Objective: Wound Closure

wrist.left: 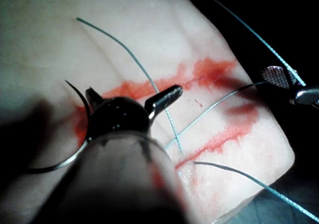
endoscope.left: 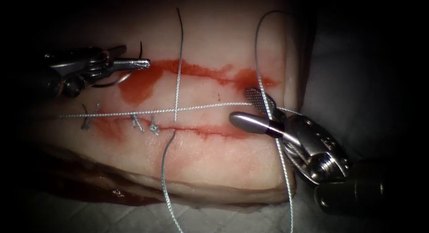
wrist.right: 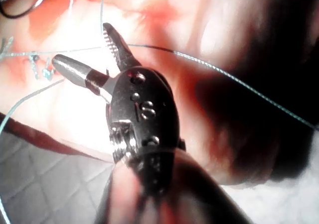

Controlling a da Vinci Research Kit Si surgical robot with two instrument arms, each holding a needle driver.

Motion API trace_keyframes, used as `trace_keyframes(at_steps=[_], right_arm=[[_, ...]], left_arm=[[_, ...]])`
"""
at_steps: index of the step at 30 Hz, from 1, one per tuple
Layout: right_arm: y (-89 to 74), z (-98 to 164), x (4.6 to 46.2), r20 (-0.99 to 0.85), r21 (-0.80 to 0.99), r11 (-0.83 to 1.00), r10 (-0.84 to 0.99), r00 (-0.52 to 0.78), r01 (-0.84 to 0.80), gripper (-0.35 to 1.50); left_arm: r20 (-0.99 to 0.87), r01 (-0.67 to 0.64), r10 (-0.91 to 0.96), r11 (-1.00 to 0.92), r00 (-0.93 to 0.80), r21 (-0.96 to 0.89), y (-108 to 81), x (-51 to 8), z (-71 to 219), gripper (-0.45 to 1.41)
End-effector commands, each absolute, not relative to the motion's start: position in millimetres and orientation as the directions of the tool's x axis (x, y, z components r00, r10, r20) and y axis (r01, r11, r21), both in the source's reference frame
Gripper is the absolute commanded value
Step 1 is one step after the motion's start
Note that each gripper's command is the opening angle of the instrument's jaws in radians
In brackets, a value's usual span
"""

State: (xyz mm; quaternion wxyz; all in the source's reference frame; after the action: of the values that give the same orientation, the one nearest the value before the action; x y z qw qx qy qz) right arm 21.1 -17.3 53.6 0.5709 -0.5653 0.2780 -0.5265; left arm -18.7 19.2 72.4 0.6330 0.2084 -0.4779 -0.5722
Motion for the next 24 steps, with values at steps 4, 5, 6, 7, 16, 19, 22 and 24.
trace_keyframes(at_steps=[4, 5, 6, 7, 16, 19, 22, 24], right_arm=[[-15.4, 52.9, 19.7, 0.148, -0.962, -0.047, -0.916, 0.372, 0.268, 1.30], [-14.9, 52.8, 19.1, 0.207, -0.948, -0.090, -0.903, 0.375, 0.306, 1.30], [-14.6, 52.8, 18.8, 0.226, -0.940, -0.096, -0.894, 0.388, 0.328, 1.26], [-14.3, 52.7, 18.4, 0.231, -0.934, -0.082, -0.882, 0.411, 0.348, 1.20], [-11.0, 50.6, 17.2, 0.346, -0.852, 0.017, -0.731, 0.588, 0.522, 1.05], [-10.1, 50.1, 17.3, 0.406, -0.793, 0.133, -0.612, 0.678, 0.595, 1.13], [-8.7, 50.1, 17.2, 0.466, -0.728, 0.247, -0.507, 0.726, 0.640, 1.16], [-7.6, 50.3, 17.2, 0.488, -0.703, 0.289, -0.470, 0.736, 0.650, 1.18]], left_arm=[[0.367, 0.525, -0.923, 0.259, -0.112, 0.811, 19.3, -19.3, 72.8, 0.88], [0.368, 0.525, -0.923, 0.259, -0.112, 0.811, 19.3, -19.3, 72.8, 0.88], [0.367, 0.525, -0.923, 0.259, -0.112, 0.811, 19.3, -19.3, 72.8, 0.88], [0.367, 0.525, -0.923, 0.259, -0.112, 0.811, 19.3, -19.3, 72.8, 0.88], [0.368, 0.525, -0.923, 0.259, -0.112, 0.811, 19.3, -19.4, 72.8, 0.89], [0.368, 0.526, -0.923, 0.259, -0.113, 0.810, 19.4, -19.5, 72.8, 0.89], [0.368, 0.526, -0.923, 0.258, -0.113, 0.810, 19.4, -19.5, 72.9, 0.89], [0.368, 0.526, -0.923, 0.258, -0.113, 0.810, 19.4, -19.5, 72.9, 0.89]])
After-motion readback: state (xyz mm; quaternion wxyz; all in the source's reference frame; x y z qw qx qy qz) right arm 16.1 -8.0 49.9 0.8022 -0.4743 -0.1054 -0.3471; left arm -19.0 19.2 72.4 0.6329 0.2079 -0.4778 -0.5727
